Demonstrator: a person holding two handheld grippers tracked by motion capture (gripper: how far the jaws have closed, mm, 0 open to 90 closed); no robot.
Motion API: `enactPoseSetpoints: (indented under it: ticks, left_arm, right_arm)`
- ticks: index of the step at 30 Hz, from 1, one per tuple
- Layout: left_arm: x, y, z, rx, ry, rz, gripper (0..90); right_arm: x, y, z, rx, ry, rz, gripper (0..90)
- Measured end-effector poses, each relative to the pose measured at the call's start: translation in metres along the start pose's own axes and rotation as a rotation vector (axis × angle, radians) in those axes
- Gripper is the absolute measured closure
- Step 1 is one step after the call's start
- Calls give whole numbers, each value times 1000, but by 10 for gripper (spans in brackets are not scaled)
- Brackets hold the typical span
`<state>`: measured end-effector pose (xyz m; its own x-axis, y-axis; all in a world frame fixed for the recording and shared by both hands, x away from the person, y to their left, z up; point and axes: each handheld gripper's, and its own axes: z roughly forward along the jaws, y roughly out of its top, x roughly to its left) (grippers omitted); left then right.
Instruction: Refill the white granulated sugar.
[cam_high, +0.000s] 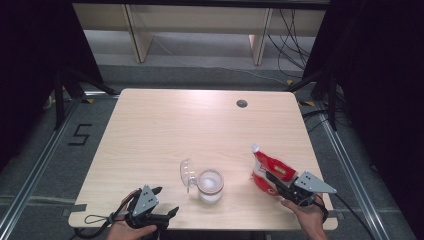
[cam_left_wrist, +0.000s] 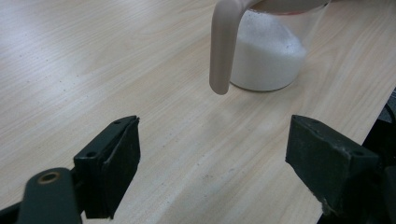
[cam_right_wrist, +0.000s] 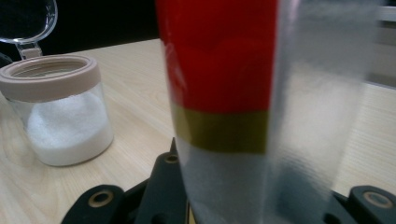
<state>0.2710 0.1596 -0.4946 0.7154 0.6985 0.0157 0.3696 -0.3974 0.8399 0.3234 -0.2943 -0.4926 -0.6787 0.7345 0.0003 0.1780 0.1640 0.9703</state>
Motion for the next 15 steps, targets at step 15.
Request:
enactPoseSetpoints:
  ticks: [15]
  left_arm:
    - [-2, -1, 1, -9, -1, -22, 174]
  right_arm:
    - [-1, 2, -2, 4, -9, -2, 599]
